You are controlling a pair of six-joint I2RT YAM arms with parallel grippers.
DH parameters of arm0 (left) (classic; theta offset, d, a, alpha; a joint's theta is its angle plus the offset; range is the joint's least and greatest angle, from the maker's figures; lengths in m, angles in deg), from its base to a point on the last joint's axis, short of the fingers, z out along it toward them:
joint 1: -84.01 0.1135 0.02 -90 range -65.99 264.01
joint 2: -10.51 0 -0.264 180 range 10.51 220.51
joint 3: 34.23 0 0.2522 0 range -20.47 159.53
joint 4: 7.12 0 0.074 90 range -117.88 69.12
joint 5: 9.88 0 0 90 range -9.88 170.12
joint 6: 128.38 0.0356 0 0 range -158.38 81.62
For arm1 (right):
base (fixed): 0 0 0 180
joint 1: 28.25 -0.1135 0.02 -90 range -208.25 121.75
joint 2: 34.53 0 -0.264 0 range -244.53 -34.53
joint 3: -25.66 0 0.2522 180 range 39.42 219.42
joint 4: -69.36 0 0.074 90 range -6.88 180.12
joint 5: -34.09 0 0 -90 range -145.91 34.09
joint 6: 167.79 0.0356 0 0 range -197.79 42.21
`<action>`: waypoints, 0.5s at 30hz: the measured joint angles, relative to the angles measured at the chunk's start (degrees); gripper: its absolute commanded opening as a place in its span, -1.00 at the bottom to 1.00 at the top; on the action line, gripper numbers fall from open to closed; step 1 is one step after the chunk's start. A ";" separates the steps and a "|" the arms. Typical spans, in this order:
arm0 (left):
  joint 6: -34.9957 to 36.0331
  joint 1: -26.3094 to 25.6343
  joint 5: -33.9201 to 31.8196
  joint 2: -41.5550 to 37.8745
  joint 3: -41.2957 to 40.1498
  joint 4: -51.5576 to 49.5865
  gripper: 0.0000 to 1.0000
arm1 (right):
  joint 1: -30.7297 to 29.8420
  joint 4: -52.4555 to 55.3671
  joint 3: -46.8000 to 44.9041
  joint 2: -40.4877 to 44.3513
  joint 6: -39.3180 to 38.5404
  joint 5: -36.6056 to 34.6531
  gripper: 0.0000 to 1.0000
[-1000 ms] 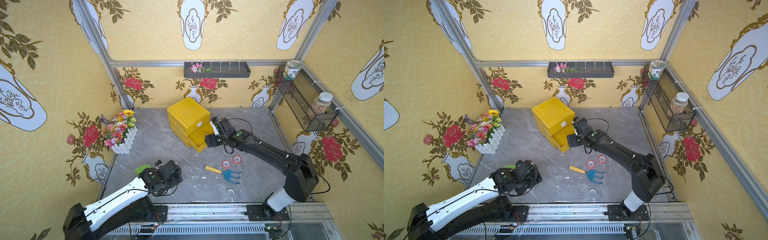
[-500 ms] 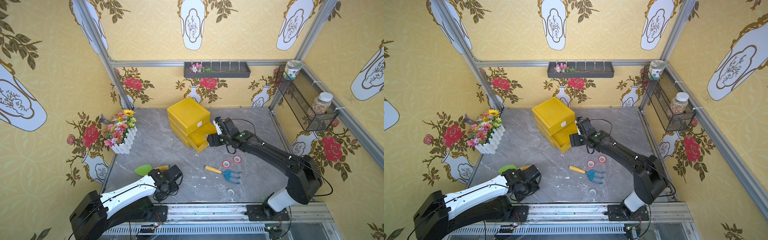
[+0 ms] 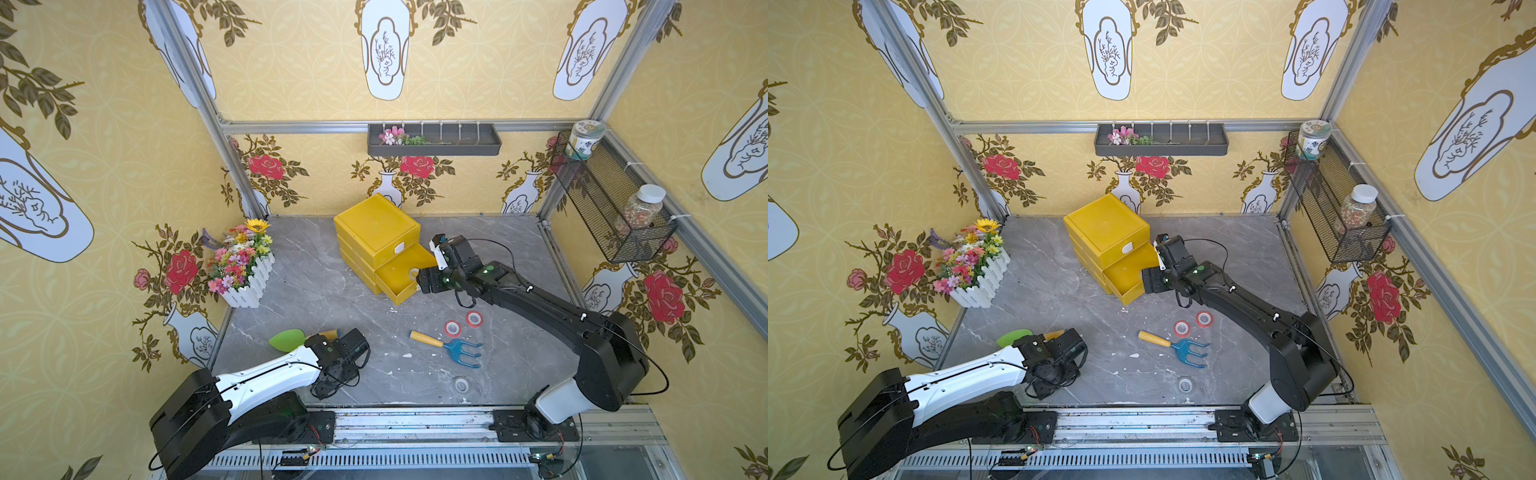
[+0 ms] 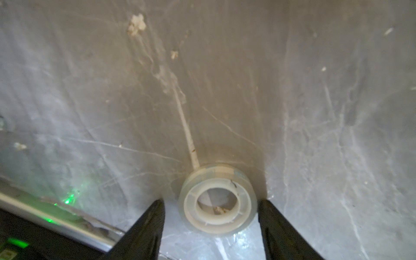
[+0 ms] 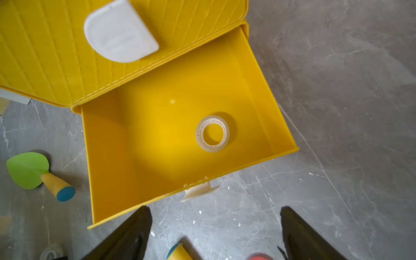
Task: Place the transparent tape into the drawer according to color
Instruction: Pick up the tape at the center of the board.
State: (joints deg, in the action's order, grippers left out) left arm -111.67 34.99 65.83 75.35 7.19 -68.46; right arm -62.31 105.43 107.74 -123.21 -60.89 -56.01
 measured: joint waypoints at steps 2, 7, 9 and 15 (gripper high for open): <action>0.00 0.00 -0.42 -0.09 -0.15 0.04 0.22 | 0.07 0.00 -0.11 0.04 0.55 0.02 0.84; 0.61 0.04 -1.01 0.63 -0.02 0.68 0.10 | 0.13 0.00 -0.15 0.04 0.63 0.02 0.84; 0.85 0.02 -1.16 0.68 0.09 0.90 0.06 | 0.20 0.00 -0.17 0.04 0.66 0.02 0.84; 0.90 0.07 -0.92 -0.22 0.31 0.87 0.01 | 0.35 0.00 -0.20 0.26 0.81 0.00 0.84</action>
State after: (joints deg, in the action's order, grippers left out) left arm -110.78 35.06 64.91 75.13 7.49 -67.58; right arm -61.96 105.43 107.54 -122.95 -60.08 -56.01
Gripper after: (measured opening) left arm 0.523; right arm 0.918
